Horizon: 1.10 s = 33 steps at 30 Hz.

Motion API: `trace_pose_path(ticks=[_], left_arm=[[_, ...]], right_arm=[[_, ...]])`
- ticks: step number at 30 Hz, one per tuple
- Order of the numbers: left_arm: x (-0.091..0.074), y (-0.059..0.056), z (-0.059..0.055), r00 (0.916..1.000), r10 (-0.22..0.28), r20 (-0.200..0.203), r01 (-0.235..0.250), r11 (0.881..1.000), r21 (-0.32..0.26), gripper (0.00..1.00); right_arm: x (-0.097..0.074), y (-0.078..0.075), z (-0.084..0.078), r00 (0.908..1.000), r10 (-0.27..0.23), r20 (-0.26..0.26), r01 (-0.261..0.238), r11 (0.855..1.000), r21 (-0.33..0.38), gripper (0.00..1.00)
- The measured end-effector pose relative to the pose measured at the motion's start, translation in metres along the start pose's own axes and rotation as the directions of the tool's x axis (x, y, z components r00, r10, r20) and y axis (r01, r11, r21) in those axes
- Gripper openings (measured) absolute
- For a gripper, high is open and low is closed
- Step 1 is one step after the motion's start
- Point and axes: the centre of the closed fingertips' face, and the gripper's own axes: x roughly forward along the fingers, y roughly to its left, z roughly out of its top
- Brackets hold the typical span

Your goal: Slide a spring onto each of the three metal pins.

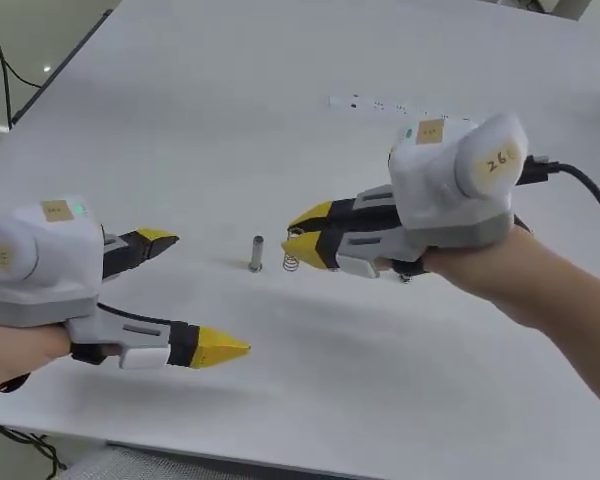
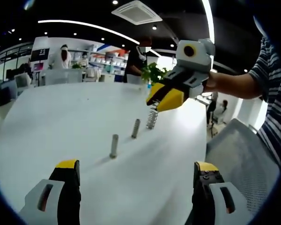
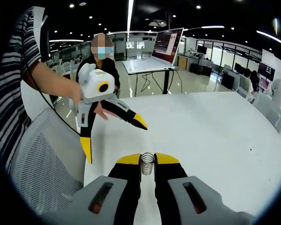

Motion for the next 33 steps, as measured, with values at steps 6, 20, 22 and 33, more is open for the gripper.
trace_pose_path(ticks=[6,20,22,33], left_arm=[[0.000,0.001,0.000,1.0000,0.005,0.003,-0.005,1.000,-0.008,0.98],[0.003,0.003,0.002,0.9999,0.007,0.014,-0.007,1.000,-0.011,0.98],[0.004,0.003,0.003,0.9999,0.007,0.015,-0.006,1.000,-0.013,0.98],[0.004,0.003,0.005,0.9998,0.003,0.021,-0.003,1.000,-0.011,0.98]], right_arm=[[0.010,-0.016,0.012,0.9990,-0.041,0.021,0.040,0.999,0.021,0.07],[0.032,-0.032,0.014,0.9976,-0.068,0.017,0.067,0.996,0.054,0.07],[0.035,-0.036,0.012,0.9971,-0.075,0.016,0.074,0.995,0.061,0.07],[0.045,-0.034,0.005,0.9976,-0.068,-0.013,0.069,0.995,0.072,0.07]])
